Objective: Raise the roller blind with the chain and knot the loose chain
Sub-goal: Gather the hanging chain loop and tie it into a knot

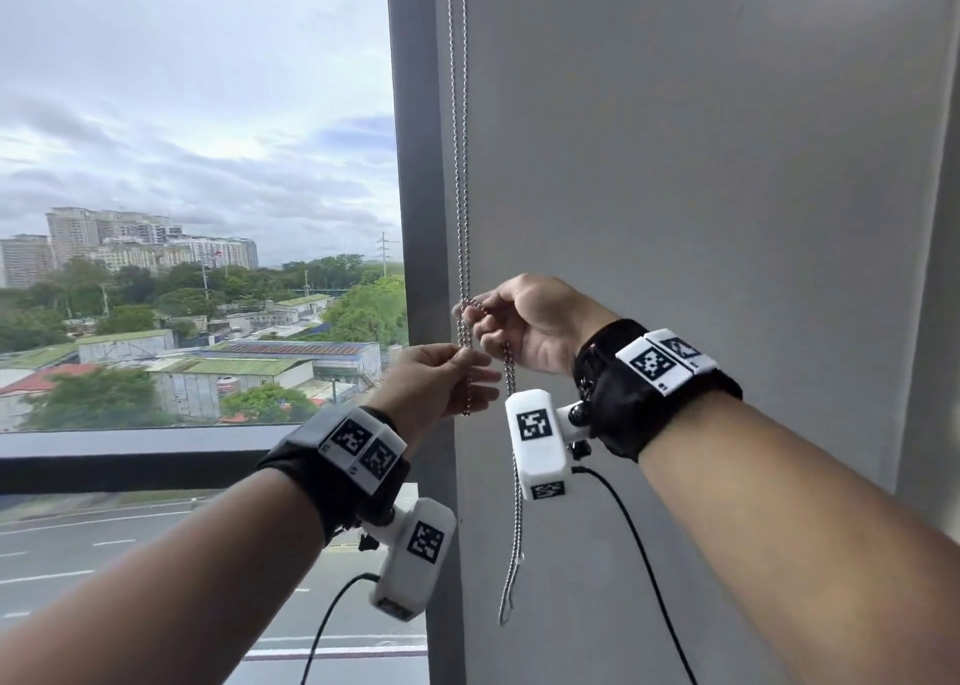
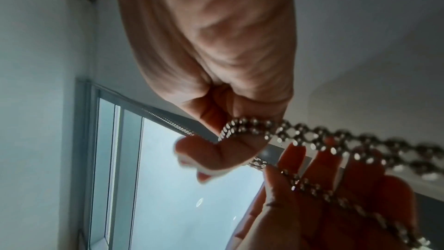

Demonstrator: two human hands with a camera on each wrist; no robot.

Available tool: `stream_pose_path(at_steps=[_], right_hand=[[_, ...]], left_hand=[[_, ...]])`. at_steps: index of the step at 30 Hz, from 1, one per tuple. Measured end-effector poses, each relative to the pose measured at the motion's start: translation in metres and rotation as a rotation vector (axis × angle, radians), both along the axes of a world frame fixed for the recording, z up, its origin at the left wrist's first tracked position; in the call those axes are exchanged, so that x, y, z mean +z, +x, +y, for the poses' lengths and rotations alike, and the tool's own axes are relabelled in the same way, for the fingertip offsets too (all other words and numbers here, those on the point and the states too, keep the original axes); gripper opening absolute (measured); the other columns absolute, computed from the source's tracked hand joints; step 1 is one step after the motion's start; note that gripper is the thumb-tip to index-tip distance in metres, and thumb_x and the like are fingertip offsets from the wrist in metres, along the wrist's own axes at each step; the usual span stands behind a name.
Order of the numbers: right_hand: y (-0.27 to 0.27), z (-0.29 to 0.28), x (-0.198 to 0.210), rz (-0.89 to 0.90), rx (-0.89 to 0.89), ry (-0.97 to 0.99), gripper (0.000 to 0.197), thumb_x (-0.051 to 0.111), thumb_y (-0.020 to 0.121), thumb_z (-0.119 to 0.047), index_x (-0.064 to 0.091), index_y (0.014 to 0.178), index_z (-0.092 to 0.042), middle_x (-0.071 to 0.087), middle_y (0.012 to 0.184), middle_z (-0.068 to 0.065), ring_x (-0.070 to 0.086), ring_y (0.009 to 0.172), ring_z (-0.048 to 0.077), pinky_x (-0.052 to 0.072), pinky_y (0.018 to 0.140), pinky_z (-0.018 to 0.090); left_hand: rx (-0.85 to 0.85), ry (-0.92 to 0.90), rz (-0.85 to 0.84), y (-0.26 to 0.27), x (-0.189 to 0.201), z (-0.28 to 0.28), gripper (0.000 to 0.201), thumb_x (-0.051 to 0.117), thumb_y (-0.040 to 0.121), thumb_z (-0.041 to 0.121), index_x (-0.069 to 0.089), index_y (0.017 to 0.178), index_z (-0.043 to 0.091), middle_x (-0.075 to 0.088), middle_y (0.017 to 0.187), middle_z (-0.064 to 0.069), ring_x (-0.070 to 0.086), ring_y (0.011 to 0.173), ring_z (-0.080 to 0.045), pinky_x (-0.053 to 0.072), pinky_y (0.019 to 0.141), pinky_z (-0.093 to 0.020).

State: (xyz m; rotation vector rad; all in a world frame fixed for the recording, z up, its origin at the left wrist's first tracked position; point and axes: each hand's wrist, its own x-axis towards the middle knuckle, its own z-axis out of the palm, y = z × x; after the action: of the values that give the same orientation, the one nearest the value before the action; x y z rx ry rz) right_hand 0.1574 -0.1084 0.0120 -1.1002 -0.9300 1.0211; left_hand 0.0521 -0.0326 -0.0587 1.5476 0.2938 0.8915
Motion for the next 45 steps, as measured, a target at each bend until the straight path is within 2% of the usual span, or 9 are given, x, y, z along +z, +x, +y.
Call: stream_pose_path(at_steps=[7,12,16,21,25,31,35,41,45], right_hand=[[-0.01,-0.009,-0.007,-0.168,0.149,-0.039,0.026,0.036,0.1,-0.001,0.052,0.118,0.008,0.067,0.092,0.022,0.07,0.063,0.019,0.061,0.056,0.027],[-0.007,-0.006,-0.01,-0.318,0.015,-0.035,0.016,0.053,0.095,-0.005,0.066,0.093,0.004,0.069,0.081,0.014,0.066,0.058,0.015,0.059,0.052,0.023],[-0.001,0.004,-0.017,-0.385,-0.198,0.022,0.012,0.06,0.091,-0.004,0.069,0.087,0.004,0.068,0.073,0.015,0.064,0.053,0.021,0.058,0.049,0.029],[0.004,0.007,-0.022,-0.395,-0.358,0.052,0.023,0.072,0.084,-0.002,0.065,0.101,0.012,0.069,0.073,0.021,0.068,0.049,0.024,0.06,0.049,0.036],[0.001,0.009,-0.021,-0.418,-0.395,0.081,0.033,0.078,0.078,-0.002,0.064,0.104,0.013,0.071,0.09,0.03,0.07,0.055,0.028,0.061,0.053,0.041],[-0.001,0.014,-0.023,-0.465,-0.436,0.088,0.033,0.08,0.075,-0.003,0.065,0.1,0.013,0.071,0.092,0.033,0.074,0.076,0.042,0.06,0.069,0.059],[0.007,0.01,-0.02,-0.546,-0.405,0.053,0.02,0.078,0.079,-0.007,0.068,0.086,0.009,0.072,0.078,0.026,0.073,0.068,0.038,0.062,0.066,0.053],[0.011,-0.002,-0.013,-0.857,-0.396,-0.022,0.02,0.074,0.084,-0.028,0.065,0.076,-0.012,0.053,0.063,0.0,0.046,0.049,0.01,0.045,0.047,0.023],[0.005,-0.006,-0.014,-0.439,-0.169,-0.013,0.024,0.045,0.091,-0.011,0.058,0.07,-0.011,0.059,0.068,0.007,0.053,0.061,0.019,0.05,0.07,0.035]], left_hand=[[-0.014,-0.1,-0.022,0.005,0.003,0.002,0.024,0.052,0.085,0.001,0.057,0.109,0.001,0.053,0.095,-0.023,0.056,0.08,-0.03,0.055,0.071,-0.041],[-0.123,-0.168,-0.036,0.003,0.007,0.0,0.028,0.042,0.086,-0.001,0.06,0.108,0.0,0.053,0.105,-0.024,0.056,0.088,-0.033,0.053,0.08,-0.045],[-0.255,-0.207,-0.044,-0.002,0.007,0.004,0.043,0.047,0.07,0.019,0.052,0.111,0.007,0.042,0.109,-0.02,0.046,0.1,-0.036,0.044,0.093,-0.05],[-0.058,-0.022,-0.024,0.0,0.01,0.002,0.021,0.072,0.076,0.021,0.07,0.09,0.005,0.066,0.082,-0.014,0.062,0.08,-0.029,0.055,0.065,-0.036],[0.068,0.073,-0.027,0.002,0.011,0.003,0.005,0.074,0.073,0.01,0.069,0.073,0.008,0.067,0.067,-0.006,0.063,0.062,-0.017,0.055,0.062,-0.034],[0.179,0.088,-0.049,0.011,0.007,0.002,0.016,0.066,0.082,0.013,0.063,0.073,0.001,0.064,0.067,-0.01,0.06,0.063,-0.022,0.058,0.065,-0.041],[0.148,0.118,-0.022,0.009,0.01,0.002,0.024,0.063,0.085,0.014,0.064,0.086,-0.01,0.06,0.074,-0.015,0.057,0.063,-0.024,0.058,0.063,-0.038],[0.136,0.171,0.069,0.008,0.016,0.005,0.018,0.052,0.09,0.006,0.065,0.077,0.008,0.059,0.074,-0.008,0.054,0.069,-0.025,0.051,0.08,-0.056],[0.19,0.214,0.07,0.006,0.021,0.009,0.014,0.063,0.085,0.012,0.064,0.072,0.005,0.062,0.081,-0.018,0.058,0.07,-0.027,0.053,0.078,-0.059]])
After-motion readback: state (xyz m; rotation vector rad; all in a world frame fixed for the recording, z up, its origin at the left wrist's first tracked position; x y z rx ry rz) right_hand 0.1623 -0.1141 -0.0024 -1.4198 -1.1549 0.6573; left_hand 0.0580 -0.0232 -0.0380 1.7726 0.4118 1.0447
